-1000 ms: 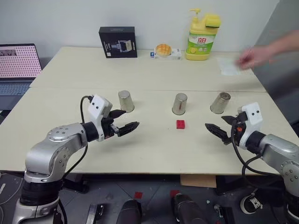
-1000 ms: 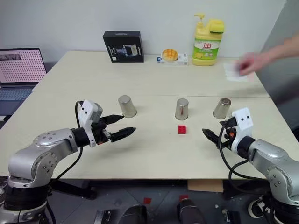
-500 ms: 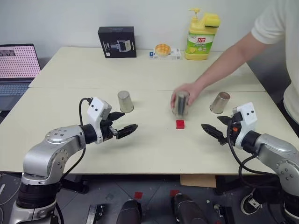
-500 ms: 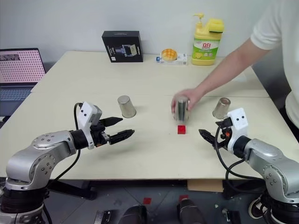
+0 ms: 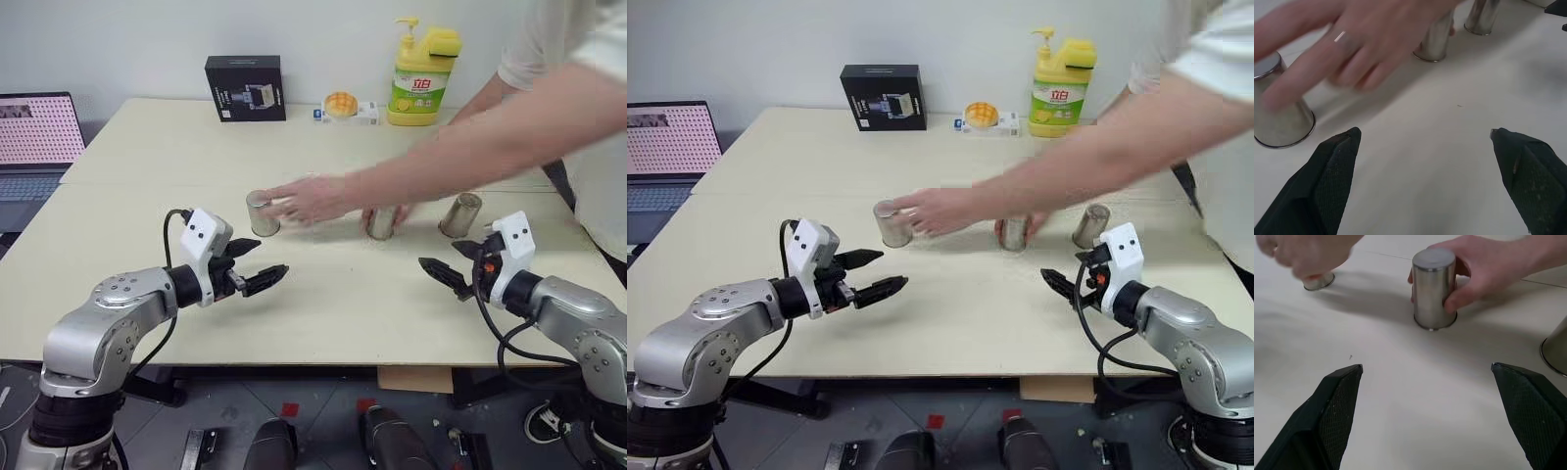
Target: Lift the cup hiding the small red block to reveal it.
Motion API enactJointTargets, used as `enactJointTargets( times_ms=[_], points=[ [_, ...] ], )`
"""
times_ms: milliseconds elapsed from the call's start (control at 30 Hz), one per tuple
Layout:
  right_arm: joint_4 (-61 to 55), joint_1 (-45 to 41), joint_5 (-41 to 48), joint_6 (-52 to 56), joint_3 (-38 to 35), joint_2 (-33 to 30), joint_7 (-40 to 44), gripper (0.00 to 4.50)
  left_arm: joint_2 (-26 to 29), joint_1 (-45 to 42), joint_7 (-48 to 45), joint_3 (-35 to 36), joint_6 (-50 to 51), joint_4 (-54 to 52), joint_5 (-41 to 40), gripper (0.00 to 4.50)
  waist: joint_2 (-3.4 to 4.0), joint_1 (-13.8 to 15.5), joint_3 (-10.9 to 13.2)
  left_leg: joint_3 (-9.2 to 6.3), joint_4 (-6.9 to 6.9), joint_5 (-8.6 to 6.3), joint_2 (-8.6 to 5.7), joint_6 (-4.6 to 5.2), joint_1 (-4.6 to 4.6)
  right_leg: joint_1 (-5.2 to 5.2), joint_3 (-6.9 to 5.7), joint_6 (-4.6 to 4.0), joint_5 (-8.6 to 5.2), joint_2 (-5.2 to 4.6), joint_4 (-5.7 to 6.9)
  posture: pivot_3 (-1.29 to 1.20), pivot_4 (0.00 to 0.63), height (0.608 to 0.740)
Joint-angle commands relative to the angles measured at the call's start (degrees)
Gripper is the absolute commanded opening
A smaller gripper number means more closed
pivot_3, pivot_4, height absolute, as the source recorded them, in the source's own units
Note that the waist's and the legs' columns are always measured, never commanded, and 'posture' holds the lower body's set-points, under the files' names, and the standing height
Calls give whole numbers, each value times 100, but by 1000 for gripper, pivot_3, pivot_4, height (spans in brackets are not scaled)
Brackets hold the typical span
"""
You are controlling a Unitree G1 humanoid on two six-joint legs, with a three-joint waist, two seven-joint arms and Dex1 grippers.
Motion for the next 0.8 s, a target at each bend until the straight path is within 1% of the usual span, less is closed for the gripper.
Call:
enactJointTargets(
  times_ms=[33,400,633,800],
  points=[
    [-60,-133,-20,-175,-40,-49,78,4468,48,-84,-10,147,-136,-138,-56,4500,0,0,0,0,0,0,0,0,0,0,-1,0,0,0,0,0,150,740],
    [-2,-182,-79,-247,9,-8,69,4468,158,-232,-39,154,-144,-25,-26,4500,0,1,0,-1,-2,0,0,0,0,-1,-1,0,0,0,1,0,150,740],
    [-31,-139,-73,-225,-15,-29,98,4468,274,-182,-49,279,-142,42,-10,4500,0,0,0,-1,-3,0,0,0,0,-1,-1,0,0,0,1,0,150,740],
    [-127,-108,39,-160,142,-102,322,4468,354,-57,1,460,-186,120,74,4500,0,-1,0,0,-2,0,0,0,0,-1,-1,0,0,0,1,0,150,740]
  ],
)
